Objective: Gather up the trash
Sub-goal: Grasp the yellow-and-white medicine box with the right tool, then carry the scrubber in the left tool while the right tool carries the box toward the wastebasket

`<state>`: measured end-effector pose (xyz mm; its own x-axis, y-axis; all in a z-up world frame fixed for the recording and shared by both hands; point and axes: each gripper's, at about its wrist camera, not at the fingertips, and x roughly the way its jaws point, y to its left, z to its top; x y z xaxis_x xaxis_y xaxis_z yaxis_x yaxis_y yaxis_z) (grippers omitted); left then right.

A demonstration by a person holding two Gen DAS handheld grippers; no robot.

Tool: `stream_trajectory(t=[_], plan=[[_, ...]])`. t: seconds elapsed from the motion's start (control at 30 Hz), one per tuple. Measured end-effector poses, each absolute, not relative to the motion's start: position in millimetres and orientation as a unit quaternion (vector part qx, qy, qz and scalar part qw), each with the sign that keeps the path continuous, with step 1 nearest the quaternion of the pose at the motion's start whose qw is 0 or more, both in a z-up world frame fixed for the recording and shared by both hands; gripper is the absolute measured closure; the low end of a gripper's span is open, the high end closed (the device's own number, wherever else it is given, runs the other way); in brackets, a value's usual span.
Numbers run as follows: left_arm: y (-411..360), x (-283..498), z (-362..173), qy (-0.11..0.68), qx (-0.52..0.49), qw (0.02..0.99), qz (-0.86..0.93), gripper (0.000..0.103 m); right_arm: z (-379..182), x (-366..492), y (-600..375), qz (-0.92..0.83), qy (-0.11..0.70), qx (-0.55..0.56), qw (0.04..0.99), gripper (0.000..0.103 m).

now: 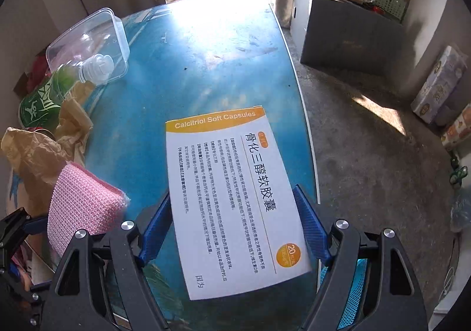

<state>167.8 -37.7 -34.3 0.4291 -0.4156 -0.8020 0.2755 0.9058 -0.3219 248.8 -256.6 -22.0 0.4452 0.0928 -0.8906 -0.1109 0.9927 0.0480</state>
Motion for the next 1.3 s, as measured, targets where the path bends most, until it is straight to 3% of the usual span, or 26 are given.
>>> stream_trajectory(t=[0.3, 0.6, 1.3], plan=[[-58, 159, -35, 0.503, -0.052, 0.826, -0.248, 0.021, -24, 171, -264, 0.008, 0.498, 0.058, 0.865, 0.026], [-55, 181, -23, 0.513, -0.075, 0.833, -0.194, 0.017, -25, 155, -277, 0.009, 0.487, 0.109, 0.867, 0.026], [-105, 195, -37, 0.495, 0.052, 0.847, -0.187, 0.019, -30, 135, -304, 0.003, 0.472, 0.148, 0.869, 0.029]])
